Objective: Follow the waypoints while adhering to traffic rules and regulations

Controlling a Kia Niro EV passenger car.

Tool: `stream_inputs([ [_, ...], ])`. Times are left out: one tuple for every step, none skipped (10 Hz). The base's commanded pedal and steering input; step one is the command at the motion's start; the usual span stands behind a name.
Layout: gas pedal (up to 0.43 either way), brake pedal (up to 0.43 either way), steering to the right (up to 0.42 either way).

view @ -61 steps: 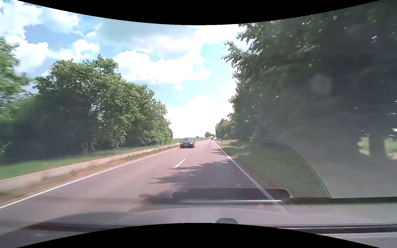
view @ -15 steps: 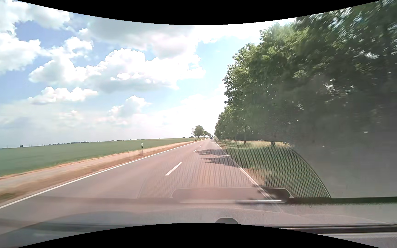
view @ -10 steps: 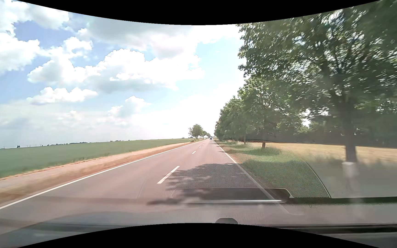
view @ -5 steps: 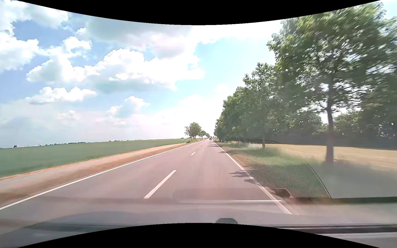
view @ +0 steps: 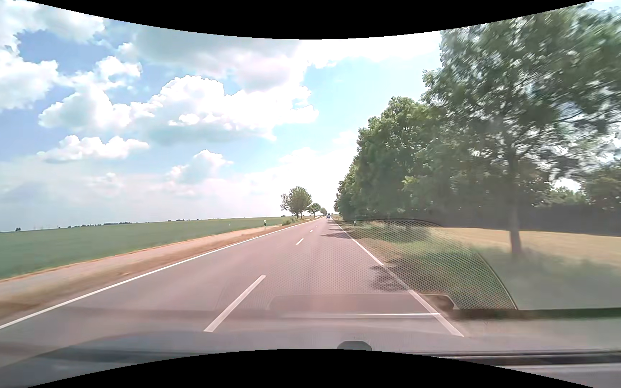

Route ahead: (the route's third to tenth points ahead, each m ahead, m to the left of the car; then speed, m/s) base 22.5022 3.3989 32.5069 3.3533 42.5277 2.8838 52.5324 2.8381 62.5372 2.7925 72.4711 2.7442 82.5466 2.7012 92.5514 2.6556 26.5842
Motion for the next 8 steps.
stream_inputs([
  [0.248,0.000,0.000],
  [0.248,0.000,0.000],
  [0.248,0.000,0.000],
  [0.248,0.000,0.000],
  [0.248,0.000,0.000],
  [0.248,0.000,0.000],
  [0.260,0.000,0.000],
  [0.260,0.000,0.000],
])
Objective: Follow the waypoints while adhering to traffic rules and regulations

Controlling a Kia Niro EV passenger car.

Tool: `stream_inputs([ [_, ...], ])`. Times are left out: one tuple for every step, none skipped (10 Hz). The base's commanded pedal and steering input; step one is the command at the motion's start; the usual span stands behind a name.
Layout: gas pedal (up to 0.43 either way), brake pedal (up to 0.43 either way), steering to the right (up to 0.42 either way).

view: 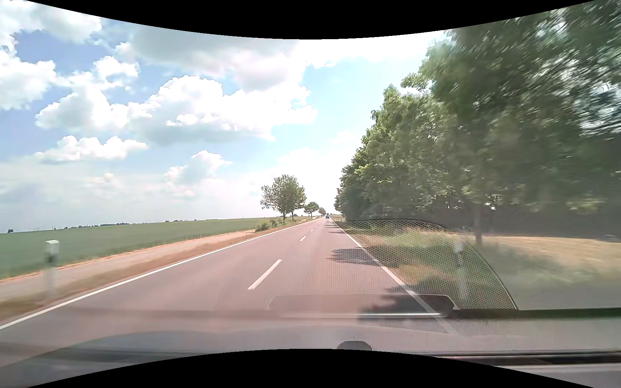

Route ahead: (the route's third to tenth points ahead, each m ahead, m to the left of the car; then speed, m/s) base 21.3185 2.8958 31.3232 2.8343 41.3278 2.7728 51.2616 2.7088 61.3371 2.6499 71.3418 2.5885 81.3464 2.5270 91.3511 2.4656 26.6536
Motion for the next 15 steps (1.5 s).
stream_inputs([
  [0.260,0.000,0.000],
  [0.260,0.000,0.000],
  [0.260,0.000,0.000],
  [0.248,0.000,0.000],
  [0.248,0.000,0.000],
  [0.248,0.000,-0.001],
  [0.240,0.000,-0.001],
  [0.240,0.000,-0.001],
  [0.240,0.000,-0.001],
  [0.240,0.000,-0.002],
  [0.240,0.000,-0.003],
  [0.240,0.000,-0.002],
  [0.240,0.000,-0.002],
  [0.240,0.000,-0.003],
  [0.240,0.000,-0.002],
])
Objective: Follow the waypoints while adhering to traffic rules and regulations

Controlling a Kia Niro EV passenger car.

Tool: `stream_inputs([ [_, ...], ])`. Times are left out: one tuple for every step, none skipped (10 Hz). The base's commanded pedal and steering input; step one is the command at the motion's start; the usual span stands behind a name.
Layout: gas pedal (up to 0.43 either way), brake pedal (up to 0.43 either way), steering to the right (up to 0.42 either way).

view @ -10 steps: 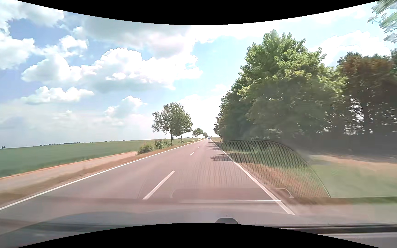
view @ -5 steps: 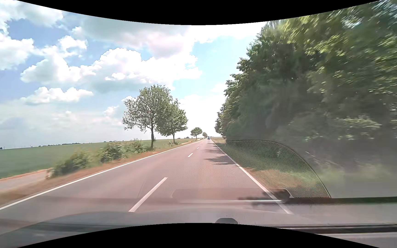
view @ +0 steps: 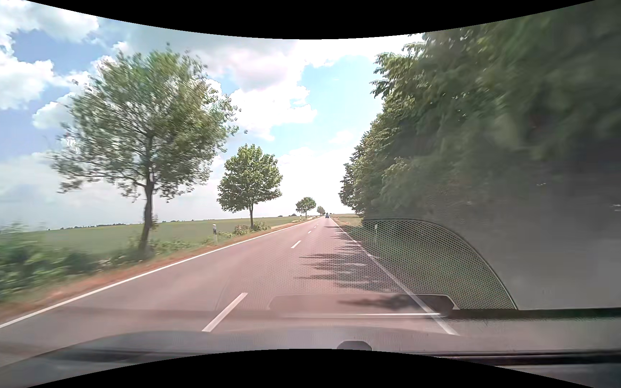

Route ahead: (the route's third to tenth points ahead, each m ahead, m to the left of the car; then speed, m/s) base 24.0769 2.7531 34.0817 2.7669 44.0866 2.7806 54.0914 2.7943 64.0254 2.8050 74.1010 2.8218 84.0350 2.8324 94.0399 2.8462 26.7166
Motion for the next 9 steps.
stream_inputs([
  [0.240,0.000,-0.001],
  [0.240,0.000,-0.001],
  [0.240,0.000,-0.001],
  [0.240,0.000,-0.001],
  [0.240,0.000,-0.001],
  [0.240,0.000,-0.001],
  [0.240,0.000,-0.001],
  [0.240,0.000,-0.001],
  [0.240,0.000,-0.001],
])
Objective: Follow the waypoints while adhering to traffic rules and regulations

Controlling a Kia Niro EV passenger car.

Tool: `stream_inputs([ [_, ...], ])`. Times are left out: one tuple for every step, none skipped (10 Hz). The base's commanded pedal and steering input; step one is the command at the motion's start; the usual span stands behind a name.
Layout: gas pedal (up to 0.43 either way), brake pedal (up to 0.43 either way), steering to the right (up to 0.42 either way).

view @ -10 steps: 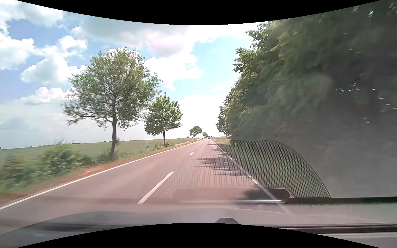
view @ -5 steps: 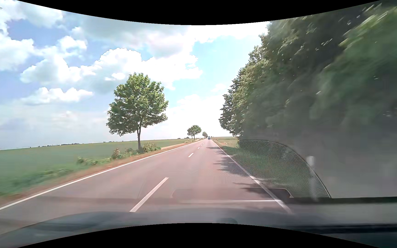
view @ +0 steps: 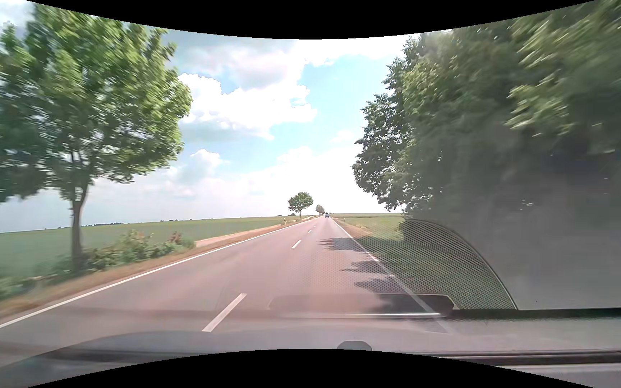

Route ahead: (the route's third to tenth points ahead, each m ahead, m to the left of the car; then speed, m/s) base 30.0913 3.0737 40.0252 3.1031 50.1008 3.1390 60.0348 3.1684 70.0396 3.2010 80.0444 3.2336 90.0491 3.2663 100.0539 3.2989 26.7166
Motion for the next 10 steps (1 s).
stream_inputs([
  [0.240,0.000,-0.001],
  [0.240,0.000,-0.001],
  [0.240,0.000,-0.001],
  [0.240,0.000,-0.001],
  [0.240,0.000,-0.001],
  [0.240,0.000,-0.002],
  [0.240,0.000,-0.002],
  [0.240,0.000,-0.002],
  [0.240,0.000,-0.002],
  [0.240,0.000,-0.002],
])
